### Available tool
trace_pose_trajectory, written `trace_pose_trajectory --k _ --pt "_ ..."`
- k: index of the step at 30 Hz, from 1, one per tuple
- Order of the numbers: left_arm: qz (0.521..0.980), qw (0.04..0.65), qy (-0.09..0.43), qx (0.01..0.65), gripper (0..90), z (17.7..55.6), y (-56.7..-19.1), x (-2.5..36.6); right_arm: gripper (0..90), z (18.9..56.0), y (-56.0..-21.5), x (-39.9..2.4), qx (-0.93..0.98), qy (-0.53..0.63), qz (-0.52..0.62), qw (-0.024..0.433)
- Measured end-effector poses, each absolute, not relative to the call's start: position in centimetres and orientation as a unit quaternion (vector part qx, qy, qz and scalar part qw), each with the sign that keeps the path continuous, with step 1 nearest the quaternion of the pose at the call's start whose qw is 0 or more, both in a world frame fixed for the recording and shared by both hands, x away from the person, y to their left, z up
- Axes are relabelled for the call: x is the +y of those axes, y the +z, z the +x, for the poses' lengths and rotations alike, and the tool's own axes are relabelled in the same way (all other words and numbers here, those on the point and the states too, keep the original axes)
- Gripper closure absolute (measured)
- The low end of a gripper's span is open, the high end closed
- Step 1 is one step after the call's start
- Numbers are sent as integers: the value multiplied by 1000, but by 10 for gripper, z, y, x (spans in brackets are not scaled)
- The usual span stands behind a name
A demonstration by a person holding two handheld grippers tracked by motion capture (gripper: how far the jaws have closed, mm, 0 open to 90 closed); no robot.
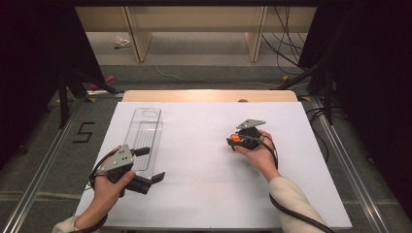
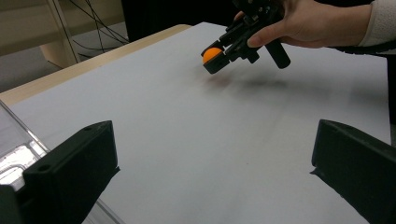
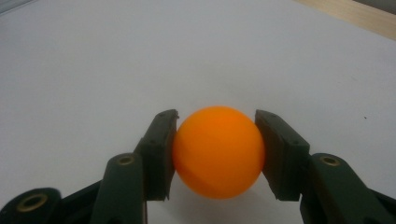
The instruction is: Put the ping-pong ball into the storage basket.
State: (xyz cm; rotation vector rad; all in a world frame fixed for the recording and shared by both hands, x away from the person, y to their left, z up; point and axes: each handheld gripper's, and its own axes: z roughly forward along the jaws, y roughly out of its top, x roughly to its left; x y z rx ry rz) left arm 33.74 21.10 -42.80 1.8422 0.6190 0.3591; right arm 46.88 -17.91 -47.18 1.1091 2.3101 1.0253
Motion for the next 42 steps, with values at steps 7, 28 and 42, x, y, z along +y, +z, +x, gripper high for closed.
trace_pose_trajectory --k 7,28,42 --pt "778 551 152 262 0 338 -428 211 514 463 -463 -178 820 377 389 185" --pt "777 552 154 262 0 338 -428 211 514 454 -451 -170 815 404 374 180" --pt "777 551 153 261 0 338 -428 211 514 451 -447 -164 818 411 363 175"
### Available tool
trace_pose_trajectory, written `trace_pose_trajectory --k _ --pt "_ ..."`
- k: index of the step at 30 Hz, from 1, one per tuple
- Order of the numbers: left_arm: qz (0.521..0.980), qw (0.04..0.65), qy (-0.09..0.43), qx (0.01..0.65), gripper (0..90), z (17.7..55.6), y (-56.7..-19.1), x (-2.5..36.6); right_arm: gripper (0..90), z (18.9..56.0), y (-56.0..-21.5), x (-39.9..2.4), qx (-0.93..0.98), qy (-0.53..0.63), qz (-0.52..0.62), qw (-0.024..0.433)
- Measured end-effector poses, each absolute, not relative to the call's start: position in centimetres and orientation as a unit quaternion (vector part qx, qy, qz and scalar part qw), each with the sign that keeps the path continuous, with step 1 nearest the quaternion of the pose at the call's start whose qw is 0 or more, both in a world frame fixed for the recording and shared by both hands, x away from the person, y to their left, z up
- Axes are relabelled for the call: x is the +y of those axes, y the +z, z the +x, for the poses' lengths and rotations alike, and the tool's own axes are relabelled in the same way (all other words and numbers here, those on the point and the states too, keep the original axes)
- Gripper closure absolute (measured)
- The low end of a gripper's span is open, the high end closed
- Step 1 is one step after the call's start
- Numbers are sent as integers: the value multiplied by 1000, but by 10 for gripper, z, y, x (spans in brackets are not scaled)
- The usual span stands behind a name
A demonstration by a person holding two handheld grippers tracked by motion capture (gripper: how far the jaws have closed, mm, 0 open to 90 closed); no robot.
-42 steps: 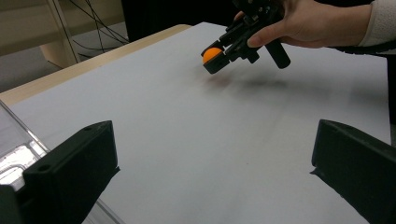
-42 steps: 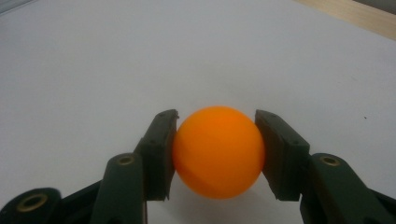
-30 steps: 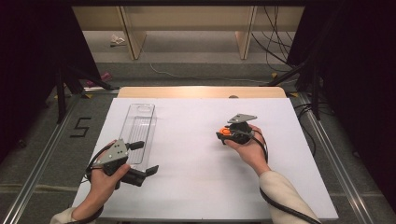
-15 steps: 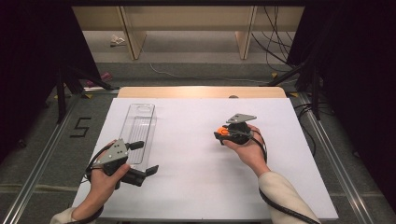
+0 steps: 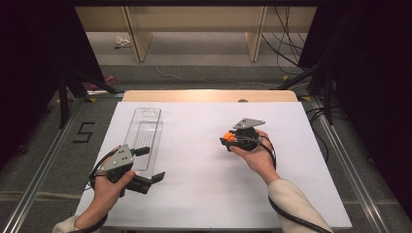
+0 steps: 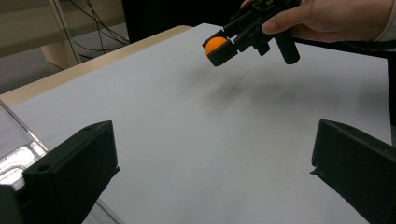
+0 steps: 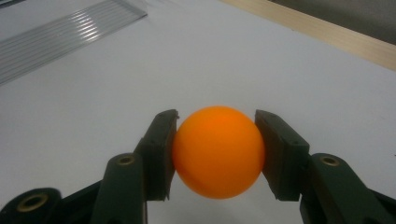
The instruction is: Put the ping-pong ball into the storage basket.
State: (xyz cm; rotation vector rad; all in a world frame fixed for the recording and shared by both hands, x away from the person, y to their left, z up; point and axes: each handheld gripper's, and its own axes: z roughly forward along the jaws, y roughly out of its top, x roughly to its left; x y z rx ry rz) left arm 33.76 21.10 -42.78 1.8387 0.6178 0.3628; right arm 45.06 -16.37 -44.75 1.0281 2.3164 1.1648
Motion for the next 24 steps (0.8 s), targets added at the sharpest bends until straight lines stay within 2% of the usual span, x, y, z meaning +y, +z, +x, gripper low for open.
trace_pose_trajectory --k 24 --pt "777 552 154 259 0 337 -427 211 515 435 -438 -128 835 430 308 155"
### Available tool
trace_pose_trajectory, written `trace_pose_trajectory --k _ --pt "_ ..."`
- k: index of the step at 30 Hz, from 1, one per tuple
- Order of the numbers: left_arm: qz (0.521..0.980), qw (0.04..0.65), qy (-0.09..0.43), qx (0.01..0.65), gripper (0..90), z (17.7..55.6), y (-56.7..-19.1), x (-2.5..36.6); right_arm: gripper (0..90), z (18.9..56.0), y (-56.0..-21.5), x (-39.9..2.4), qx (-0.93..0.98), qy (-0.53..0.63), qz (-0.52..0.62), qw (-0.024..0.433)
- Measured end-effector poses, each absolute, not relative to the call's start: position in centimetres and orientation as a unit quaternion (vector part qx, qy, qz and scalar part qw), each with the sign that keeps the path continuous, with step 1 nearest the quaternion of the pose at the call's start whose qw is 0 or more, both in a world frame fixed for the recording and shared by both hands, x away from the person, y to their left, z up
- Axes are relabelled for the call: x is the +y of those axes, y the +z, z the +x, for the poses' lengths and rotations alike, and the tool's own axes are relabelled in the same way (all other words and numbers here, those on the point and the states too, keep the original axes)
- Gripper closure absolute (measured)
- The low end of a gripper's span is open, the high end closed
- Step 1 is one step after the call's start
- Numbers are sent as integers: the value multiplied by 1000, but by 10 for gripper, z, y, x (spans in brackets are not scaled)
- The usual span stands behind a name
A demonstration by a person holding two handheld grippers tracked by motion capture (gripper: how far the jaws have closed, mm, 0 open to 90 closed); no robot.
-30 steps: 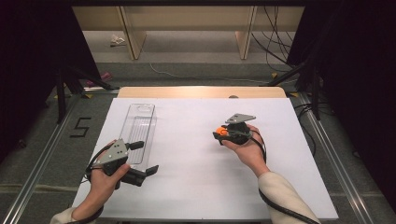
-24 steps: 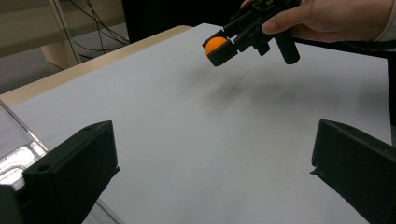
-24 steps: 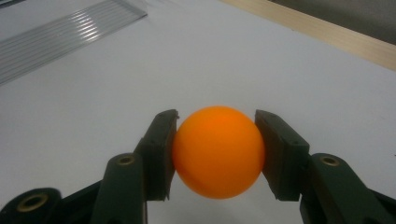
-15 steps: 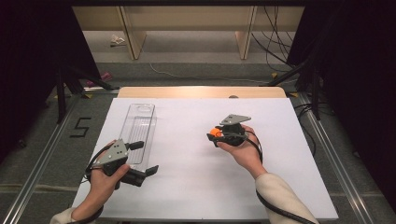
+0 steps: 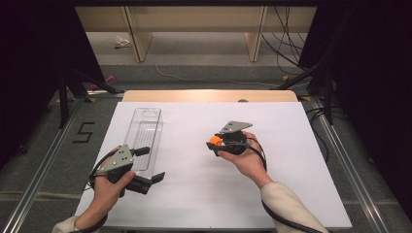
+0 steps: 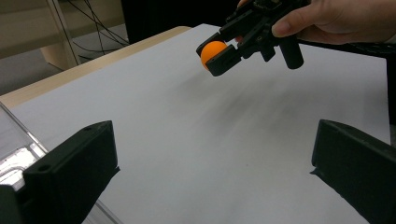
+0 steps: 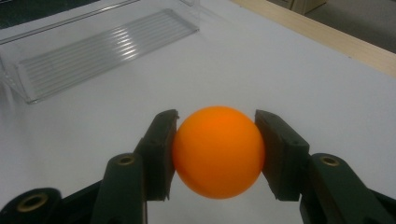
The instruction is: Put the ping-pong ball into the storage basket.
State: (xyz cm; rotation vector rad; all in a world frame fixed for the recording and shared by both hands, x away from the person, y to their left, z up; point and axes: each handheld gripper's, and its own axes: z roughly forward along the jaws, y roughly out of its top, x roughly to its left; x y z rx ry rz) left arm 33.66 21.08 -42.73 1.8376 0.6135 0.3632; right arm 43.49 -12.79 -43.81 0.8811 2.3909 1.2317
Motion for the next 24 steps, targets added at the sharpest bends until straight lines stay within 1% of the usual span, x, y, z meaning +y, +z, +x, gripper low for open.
trace_pose_trajectory --k 24 --pt "778 553 152 257 0 336 -427 210 515 430 -432 -112 839 438 287 147"
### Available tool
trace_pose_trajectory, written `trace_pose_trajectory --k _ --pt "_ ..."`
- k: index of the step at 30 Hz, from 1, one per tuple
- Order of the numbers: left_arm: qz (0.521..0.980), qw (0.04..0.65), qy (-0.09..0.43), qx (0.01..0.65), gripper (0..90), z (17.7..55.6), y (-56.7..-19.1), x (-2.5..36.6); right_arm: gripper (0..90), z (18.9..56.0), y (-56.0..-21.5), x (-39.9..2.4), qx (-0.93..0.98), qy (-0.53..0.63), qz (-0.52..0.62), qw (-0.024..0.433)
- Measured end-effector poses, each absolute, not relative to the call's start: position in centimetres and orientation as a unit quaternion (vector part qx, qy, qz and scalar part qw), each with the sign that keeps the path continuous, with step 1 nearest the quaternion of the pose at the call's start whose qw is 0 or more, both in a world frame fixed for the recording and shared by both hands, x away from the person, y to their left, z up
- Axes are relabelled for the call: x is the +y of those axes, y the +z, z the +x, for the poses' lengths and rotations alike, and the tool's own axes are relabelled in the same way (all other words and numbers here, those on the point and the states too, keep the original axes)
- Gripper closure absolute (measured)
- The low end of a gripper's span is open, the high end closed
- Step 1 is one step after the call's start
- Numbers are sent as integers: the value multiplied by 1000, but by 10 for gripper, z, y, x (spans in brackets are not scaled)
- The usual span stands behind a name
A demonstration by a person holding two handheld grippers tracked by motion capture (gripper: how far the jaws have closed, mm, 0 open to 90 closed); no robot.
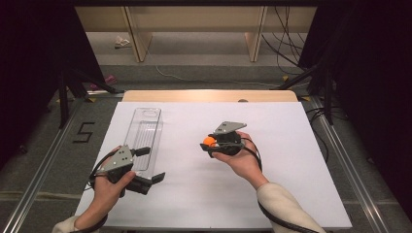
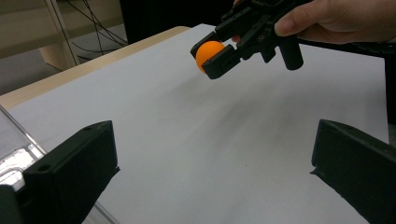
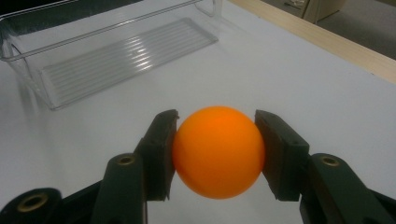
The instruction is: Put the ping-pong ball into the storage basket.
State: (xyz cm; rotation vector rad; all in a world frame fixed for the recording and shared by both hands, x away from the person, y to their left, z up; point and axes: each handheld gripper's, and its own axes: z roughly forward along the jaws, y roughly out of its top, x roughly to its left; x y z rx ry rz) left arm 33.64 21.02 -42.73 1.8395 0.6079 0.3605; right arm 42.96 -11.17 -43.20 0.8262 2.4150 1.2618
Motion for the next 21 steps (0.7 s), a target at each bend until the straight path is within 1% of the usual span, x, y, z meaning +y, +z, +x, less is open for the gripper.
trace_pose_trajectory --k 21 --pt "778 553 152 256 0 336 -427 210 515 429 -430 -101 840 445 277 141"
